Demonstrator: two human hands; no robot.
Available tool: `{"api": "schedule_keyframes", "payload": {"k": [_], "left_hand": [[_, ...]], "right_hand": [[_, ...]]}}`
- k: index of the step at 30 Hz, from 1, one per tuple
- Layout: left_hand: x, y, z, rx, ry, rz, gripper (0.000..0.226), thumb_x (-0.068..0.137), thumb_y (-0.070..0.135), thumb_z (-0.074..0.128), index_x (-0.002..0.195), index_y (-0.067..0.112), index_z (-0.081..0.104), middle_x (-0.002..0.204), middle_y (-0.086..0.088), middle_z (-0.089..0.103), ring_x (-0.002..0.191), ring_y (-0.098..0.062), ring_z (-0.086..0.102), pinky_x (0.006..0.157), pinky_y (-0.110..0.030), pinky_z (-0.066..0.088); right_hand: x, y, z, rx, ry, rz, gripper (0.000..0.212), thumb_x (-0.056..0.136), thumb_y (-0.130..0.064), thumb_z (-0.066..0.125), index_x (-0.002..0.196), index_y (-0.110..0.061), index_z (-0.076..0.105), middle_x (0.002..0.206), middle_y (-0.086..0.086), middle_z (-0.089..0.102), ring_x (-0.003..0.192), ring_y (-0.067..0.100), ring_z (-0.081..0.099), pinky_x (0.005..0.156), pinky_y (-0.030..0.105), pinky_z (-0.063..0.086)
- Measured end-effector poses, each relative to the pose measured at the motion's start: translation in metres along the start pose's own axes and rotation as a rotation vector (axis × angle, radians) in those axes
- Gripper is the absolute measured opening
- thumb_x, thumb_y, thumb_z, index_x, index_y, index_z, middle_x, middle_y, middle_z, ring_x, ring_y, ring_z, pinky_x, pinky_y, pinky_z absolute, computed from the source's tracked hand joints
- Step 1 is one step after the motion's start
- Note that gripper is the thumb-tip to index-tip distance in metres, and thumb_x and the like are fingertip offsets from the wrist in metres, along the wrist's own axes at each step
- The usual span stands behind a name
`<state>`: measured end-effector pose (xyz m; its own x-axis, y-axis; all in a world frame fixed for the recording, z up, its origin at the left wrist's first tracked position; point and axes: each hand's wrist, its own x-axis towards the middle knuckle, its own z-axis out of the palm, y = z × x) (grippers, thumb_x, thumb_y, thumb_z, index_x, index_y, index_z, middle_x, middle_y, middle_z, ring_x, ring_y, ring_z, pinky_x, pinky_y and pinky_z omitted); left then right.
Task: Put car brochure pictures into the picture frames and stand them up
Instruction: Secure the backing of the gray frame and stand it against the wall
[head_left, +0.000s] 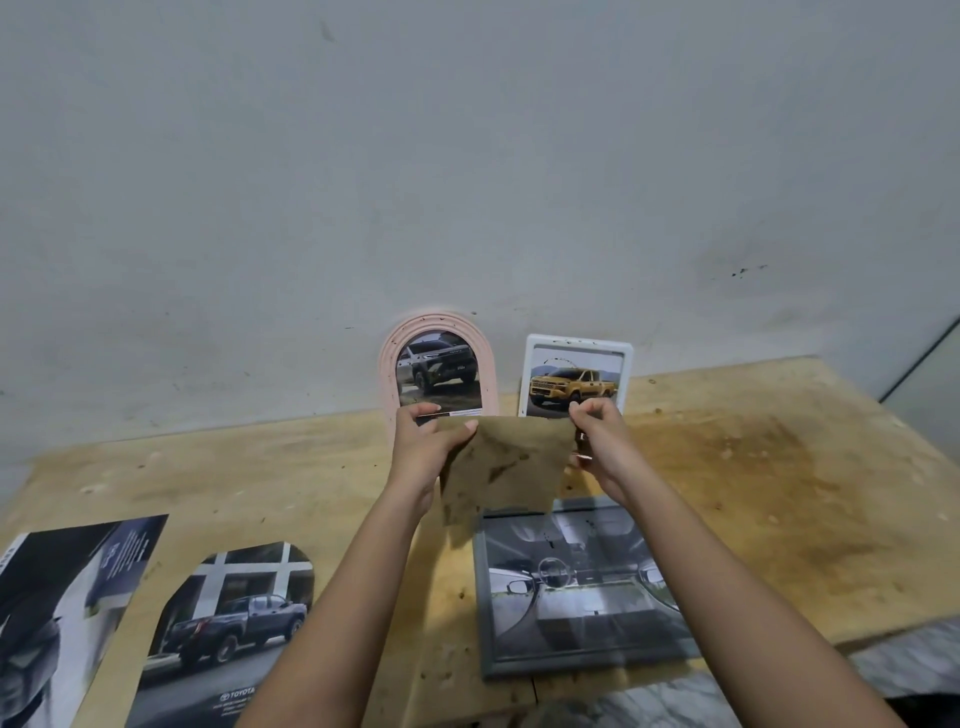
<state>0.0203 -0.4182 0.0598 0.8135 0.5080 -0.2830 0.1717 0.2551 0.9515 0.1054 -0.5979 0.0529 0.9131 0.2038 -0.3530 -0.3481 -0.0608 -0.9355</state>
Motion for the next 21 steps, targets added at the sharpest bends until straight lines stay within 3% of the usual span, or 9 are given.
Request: {"api": "schedule_keyframes", "payload": {"k": [2,5,7,11,14,18,21], "left_hand": [[0.0,0.0,0.002,-0.054,-0.004,0.018,0.042,0.082,0.005,0.069,0.113,0.014,0.042,0.094,-0.004,0.063,0.076,-0.016,0.06,0.062,-0.027,0.049],[0.001,0.002,0.005,-0.141,-0.027,0.046,0.033,0.084,0.004,0.066,0.111,0.012,0.048,0.092,-0.004,0.066,0.074,-0.013,0.063,0.059,-0.023,0.051],[0.001,0.004,0.006,-0.149,-0.056,0.058,0.029,0.085,0.004,0.065,0.11,0.009,0.052,0.09,-0.005,0.066,0.071,-0.011,0.063,0.055,-0.019,0.051],[0.005,0.003,0.0,0.001,-0.095,0.043,0.018,0.085,0.006,0.065,0.102,0.01,0.062,0.085,-0.006,0.068,0.073,-0.015,0.062,0.063,-0.025,0.05],[0.006,-0.001,-0.003,0.103,-0.127,0.01,0.01,0.083,0.007,0.067,0.092,0.012,0.065,0.085,-0.009,0.067,0.078,-0.02,0.059,0.073,-0.032,0.049],[0.003,-0.005,0.0,0.195,-0.119,0.067,0.009,0.083,0.009,0.068,0.088,0.016,0.065,0.072,0.0,0.062,0.071,-0.014,0.058,0.066,-0.027,0.05],[0.002,-0.005,-0.001,0.235,-0.12,0.124,0.011,0.082,0.012,0.07,0.088,0.018,0.064,0.073,0.001,0.06,0.079,-0.018,0.058,0.075,-0.033,0.052]], "right_hand": [[-0.002,-0.001,-0.004,0.137,-0.085,0.056,0.009,0.095,-0.018,0.053,0.099,-0.019,0.045,0.087,0.007,0.058,0.066,0.02,0.057,0.055,0.032,0.051],[-0.009,0.0,-0.007,0.219,-0.242,0.077,0.04,0.085,-0.004,0.064,0.116,-0.015,0.041,0.099,0.013,0.065,0.084,0.024,0.066,0.059,0.028,0.058],[-0.011,0.002,-0.008,0.171,-0.259,0.047,0.049,0.079,0.0,0.069,0.118,-0.012,0.043,0.101,0.015,0.066,0.089,0.025,0.065,0.062,0.024,0.058],[-0.006,-0.001,-0.012,0.152,-0.159,-0.016,0.035,0.08,0.003,0.066,0.108,-0.01,0.048,0.098,0.014,0.065,0.081,0.022,0.064,0.058,0.026,0.052],[0.001,-0.003,-0.014,0.04,-0.119,-0.056,0.025,0.085,0.001,0.061,0.101,-0.014,0.05,0.098,0.009,0.064,0.083,0.022,0.062,0.066,0.033,0.05],[0.007,-0.001,-0.016,-0.055,-0.063,-0.083,0.028,0.084,0.0,0.064,0.096,-0.02,0.049,0.101,0.012,0.06,0.092,0.027,0.06,0.081,0.041,0.052],[0.005,-0.003,-0.017,-0.043,-0.017,-0.099,0.031,0.079,-0.001,0.071,0.096,-0.016,0.05,0.095,0.01,0.06,0.086,0.026,0.061,0.076,0.039,0.053]]}}
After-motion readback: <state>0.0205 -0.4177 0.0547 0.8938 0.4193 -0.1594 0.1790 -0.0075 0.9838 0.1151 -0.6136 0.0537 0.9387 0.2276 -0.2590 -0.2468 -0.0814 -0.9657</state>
